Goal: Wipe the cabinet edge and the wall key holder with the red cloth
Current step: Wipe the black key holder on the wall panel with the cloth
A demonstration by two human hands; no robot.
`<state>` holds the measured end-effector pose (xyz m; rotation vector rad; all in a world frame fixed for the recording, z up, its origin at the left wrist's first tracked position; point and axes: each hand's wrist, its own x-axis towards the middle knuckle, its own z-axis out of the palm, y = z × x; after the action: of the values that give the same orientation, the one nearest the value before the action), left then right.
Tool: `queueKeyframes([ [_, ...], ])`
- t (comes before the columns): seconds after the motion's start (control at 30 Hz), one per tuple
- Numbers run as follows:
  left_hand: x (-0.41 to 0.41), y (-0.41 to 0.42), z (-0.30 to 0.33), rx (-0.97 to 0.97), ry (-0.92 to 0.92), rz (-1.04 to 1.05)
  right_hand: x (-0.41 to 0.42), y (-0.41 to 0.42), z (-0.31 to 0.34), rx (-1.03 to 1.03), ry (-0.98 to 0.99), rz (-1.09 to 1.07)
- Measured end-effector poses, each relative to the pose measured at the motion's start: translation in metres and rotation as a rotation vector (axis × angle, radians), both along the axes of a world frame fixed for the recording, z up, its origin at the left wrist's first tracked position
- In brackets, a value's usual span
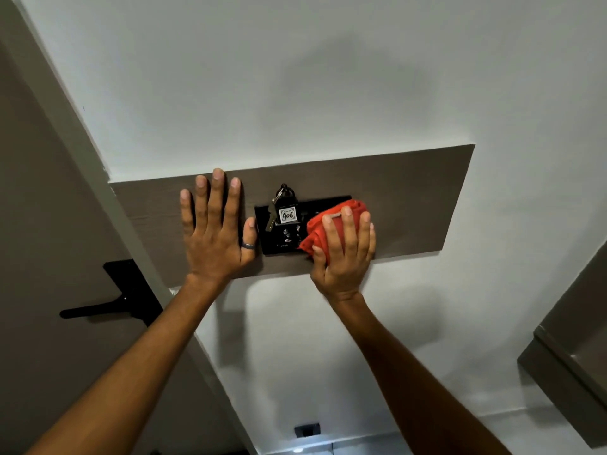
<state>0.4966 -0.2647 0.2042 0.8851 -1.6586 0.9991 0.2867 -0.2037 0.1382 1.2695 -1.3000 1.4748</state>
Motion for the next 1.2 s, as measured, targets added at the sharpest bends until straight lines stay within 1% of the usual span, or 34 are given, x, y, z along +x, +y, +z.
queueKeyframes([
  [0.1,-0.001,0.003,0.002,0.006,0.008,-0.003,0.010,0.003,0.007,0.017,-0.071,-0.026],
  [0.23,0.000,0.000,0.002,-0.007,-0.001,0.001,0.021,-0.014,0.054,-0.053,-0.086,0.005],
  [0.3,0.000,-0.001,0.001,0.001,0.005,-0.013,0.021,-0.010,0.049,-0.046,-0.088,-0.018],
  [0.37,0.000,-0.001,-0.001,-0.002,0.006,-0.011,0.017,0.002,0.023,-0.015,-0.027,-0.042],
  [0.43,-0.001,0.000,0.001,-0.008,0.002,-0.007,0.007,0.008,0.010,0.004,0.025,-0.034],
  [0.57,-0.001,0.001,0.004,-0.015,0.010,-0.005,0.011,0.000,0.041,-0.037,0.007,0.001],
  [0.6,-0.002,0.001,0.004,-0.015,0.012,-0.002,0.010,-0.002,0.048,-0.059,0.032,0.012],
  [0.63,-0.002,0.001,0.004,-0.013,0.013,-0.001,0.005,-0.002,0.050,-0.071,0.099,0.019],
  [0.7,-0.001,0.001,0.002,-0.010,0.015,-0.012,-0.019,0.000,0.048,-0.070,0.291,-0.018],
  [0.73,-0.002,0.001,0.001,-0.019,0.014,-0.008,-0.026,-0.001,0.045,-0.067,0.306,-0.035],
  [0.77,-0.001,0.001,0.002,-0.021,0.014,-0.002,-0.021,-0.002,0.044,-0.057,0.219,-0.031],
  [0.83,-0.001,0.001,0.004,-0.013,0.013,-0.004,0.012,-0.003,0.040,-0.046,-0.104,-0.028],
  [0.87,-0.001,0.002,0.004,-0.013,0.012,0.003,0.029,-0.002,0.035,-0.050,-0.188,-0.018],
  [0.9,-0.001,0.002,0.004,-0.011,0.011,0.005,0.036,0.000,0.032,-0.041,-0.175,0.001],
  [0.97,-0.001,0.004,0.002,-0.002,0.012,-0.005,0.012,0.002,0.029,-0.014,0.049,0.011],
  [1.0,-0.001,0.004,0.002,-0.009,0.014,-0.007,0.000,0.001,0.030,-0.029,0.087,-0.013],
  [1.03,-0.001,0.004,0.003,-0.013,0.017,-0.008,-0.003,0.000,0.033,-0.036,0.034,-0.024],
  [1.1,-0.002,0.006,0.005,-0.005,0.023,-0.007,0.019,0.001,0.038,-0.021,-0.208,-0.017],
  [1.13,-0.002,0.007,0.006,-0.005,0.023,-0.006,0.032,0.002,0.037,-0.023,-0.236,-0.012],
  [1.17,-0.003,0.009,0.006,-0.003,0.018,-0.007,0.035,0.005,0.035,-0.024,-0.166,0.014],
  [1.2,-0.002,0.010,0.006,0.004,0.012,-0.013,0.025,0.006,0.036,-0.013,-0.018,0.032],
])
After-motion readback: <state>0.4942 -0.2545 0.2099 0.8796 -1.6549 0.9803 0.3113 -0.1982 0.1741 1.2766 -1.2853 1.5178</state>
